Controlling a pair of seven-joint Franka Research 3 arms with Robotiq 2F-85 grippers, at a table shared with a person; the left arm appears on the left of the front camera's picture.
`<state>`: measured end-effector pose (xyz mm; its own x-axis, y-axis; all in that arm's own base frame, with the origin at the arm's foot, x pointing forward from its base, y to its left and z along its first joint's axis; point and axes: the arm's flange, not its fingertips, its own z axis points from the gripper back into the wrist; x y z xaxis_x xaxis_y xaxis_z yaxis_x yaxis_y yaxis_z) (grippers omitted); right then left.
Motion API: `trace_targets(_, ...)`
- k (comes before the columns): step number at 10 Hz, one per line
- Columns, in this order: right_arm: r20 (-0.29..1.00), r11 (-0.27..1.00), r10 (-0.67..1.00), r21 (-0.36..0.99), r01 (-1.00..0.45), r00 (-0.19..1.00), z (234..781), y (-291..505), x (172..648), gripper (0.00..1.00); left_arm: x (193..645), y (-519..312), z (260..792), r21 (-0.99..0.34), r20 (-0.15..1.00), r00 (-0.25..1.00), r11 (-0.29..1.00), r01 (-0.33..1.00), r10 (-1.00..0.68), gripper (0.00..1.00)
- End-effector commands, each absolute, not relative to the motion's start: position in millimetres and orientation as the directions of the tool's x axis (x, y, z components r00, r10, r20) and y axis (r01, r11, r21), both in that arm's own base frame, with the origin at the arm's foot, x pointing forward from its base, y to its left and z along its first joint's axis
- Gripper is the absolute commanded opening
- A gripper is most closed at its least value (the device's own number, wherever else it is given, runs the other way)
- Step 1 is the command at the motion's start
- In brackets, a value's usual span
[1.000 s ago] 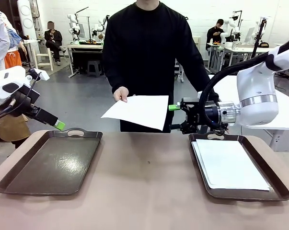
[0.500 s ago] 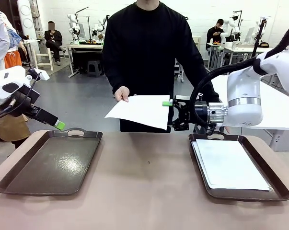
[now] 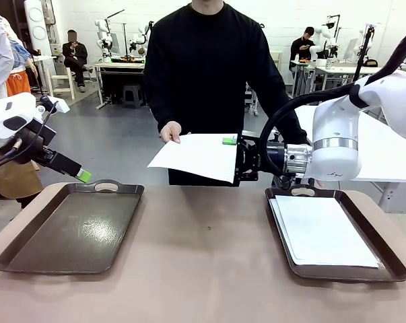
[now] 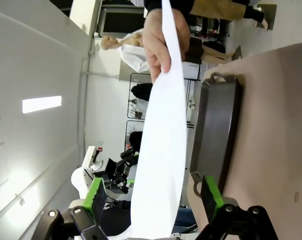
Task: Sort the A4 documents.
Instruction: Receive the A4 Paper.
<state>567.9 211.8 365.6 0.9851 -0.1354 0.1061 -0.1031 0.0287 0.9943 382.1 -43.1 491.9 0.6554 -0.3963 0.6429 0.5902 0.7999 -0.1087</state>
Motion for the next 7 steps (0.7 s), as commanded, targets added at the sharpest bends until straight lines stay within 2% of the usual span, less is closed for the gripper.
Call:
trace_targets(1, 0.085, -0.013, -0.158, 0.996, -0.088, 0.984, 362.1, 215.2, 575.9, 0.91, 383.3, -41.3, 490.5, -0.117, 0.646, 0.655, 0.797, 0.593, -0.393, 1.00)
trace_targets(7, 0.064, -0.011, -0.129, 0.998, -0.066, 0.990, 359.2, 219.0, 577.9, 0.40, 383.3, -41.3, 490.5, -0.117, 0.646, 0.655, 0.797, 0.593, -0.393, 1.00)
